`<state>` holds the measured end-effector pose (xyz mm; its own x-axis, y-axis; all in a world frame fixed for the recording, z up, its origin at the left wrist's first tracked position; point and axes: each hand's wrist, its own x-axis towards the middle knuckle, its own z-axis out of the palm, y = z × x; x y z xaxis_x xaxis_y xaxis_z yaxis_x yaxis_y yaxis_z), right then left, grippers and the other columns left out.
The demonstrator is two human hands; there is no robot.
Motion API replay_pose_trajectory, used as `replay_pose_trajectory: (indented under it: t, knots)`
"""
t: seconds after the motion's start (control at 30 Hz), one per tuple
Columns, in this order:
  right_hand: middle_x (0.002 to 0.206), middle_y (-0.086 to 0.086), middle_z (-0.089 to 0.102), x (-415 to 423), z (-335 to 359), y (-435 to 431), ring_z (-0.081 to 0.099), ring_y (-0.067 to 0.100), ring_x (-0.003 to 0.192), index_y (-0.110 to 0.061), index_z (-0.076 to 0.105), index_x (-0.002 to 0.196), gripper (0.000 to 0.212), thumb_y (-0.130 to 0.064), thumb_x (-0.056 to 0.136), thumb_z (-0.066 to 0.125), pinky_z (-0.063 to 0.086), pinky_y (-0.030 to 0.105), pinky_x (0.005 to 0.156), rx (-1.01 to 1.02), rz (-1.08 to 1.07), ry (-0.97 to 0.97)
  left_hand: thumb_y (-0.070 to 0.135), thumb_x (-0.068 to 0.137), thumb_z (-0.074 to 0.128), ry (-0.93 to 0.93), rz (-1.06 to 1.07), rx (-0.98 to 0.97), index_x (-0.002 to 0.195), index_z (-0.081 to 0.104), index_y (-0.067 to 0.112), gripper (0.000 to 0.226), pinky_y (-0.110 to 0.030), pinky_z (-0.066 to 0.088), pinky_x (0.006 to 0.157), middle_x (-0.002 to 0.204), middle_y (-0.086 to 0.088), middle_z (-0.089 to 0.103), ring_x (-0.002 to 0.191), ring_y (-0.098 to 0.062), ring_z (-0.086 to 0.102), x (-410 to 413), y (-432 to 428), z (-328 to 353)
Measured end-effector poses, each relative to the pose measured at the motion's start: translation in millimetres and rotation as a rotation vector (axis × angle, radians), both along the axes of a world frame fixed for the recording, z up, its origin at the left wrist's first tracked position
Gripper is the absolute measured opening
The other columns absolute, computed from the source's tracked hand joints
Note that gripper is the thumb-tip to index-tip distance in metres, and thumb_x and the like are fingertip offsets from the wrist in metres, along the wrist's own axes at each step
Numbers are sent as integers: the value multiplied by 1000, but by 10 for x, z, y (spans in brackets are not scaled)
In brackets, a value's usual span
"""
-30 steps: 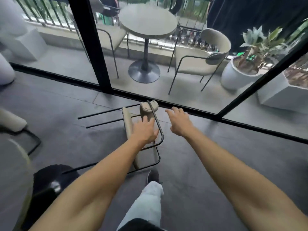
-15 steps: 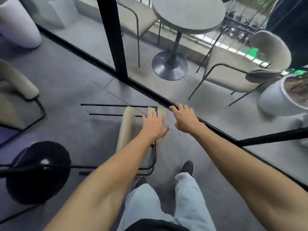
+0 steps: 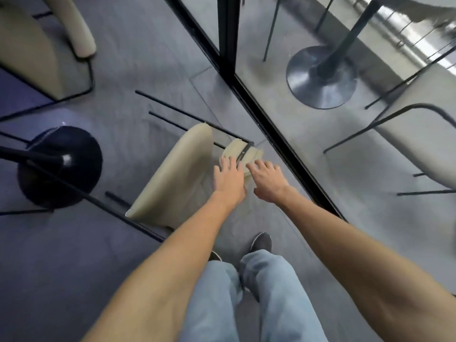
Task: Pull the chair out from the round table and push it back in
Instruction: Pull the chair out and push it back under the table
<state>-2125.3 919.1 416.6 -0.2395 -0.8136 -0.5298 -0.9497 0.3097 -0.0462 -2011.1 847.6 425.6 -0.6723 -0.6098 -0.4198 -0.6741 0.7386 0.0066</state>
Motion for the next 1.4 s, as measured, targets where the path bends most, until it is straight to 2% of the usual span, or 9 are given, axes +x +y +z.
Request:
replay_pose_trajectory:
  t: [0.27,0.33,0.43,0.5,0.63,0.8,0.97,1.2,1.4]
  knots:
    - [147,13,34,-365,-1009,-345,43,34,129,-18,23,149,84,-20,80,70,46,47,98,-104,78,14,38,83,67,43,72,-119,150,32,12,80,-47,31,111,147,-14,38,140,-36,31,-303,-104,-1115]
    - [154,15,27,-402,-1209,-388,36,36,136,-15,19,152,86,-20,82,68,43,48,102,-107,95,13,32,86,66,31,115,-130,153,29,14,79,-54,32,111,150,-17,36,142,-41,29,-343,-87,-1298]
    - [162,15,16,-429,-1454,-427,29,37,142,-9,15,156,78,-16,91,58,40,50,108,-142,126,10,26,88,65,44,152,-184,150,38,14,68,-58,35,110,144,-19,46,139,-43,36,-392,-87,-1476]
    - [163,15,18,-442,-1539,-441,30,36,142,-7,19,155,73,-13,92,55,39,50,108,-178,133,-6,23,90,63,65,131,-215,147,42,13,61,-59,35,110,143,-20,47,137,-45,39,-405,-98,-1531]
    - [159,17,26,-490,-1716,-466,37,36,139,-6,24,149,77,-7,82,61,40,50,106,-173,151,-76,15,96,53,63,102,-200,149,34,8,57,-63,32,111,152,-26,36,139,-51,33,-421,-122,-1595]
    - [157,17,27,-470,-1707,-474,36,38,140,-6,24,147,81,-4,77,63,41,53,105,-176,129,-132,16,98,51,13,38,-190,151,31,7,57,-65,31,111,153,-28,36,139,-53,32,-414,-176,-1570]
    - [153,17,31,-384,-1616,-509,44,36,130,-7,30,143,78,1,72,64,45,51,99,-196,70,-169,17,100,47,-20,7,-157,154,21,6,61,-63,28,113,156,-26,30,143,-52,26,-350,-256,-1437]
    - [150,15,31,-123,-1446,-129,51,34,120,-9,31,143,82,-5,70,68,49,48,94,-131,9,-234,15,97,55,-96,-73,-45,155,16,5,70,-63,23,116,159,-25,23,146,-52,17,-123,6,-1194]
    - [138,13,40,-35,-1001,-129,60,32,102,-8,37,135,78,-12,66,73,53,42,76,-107,36,-220,13,91,63,-140,-94,18,155,16,6,80,-62,23,115,158,-25,23,146,-51,18,1,-32,-858]
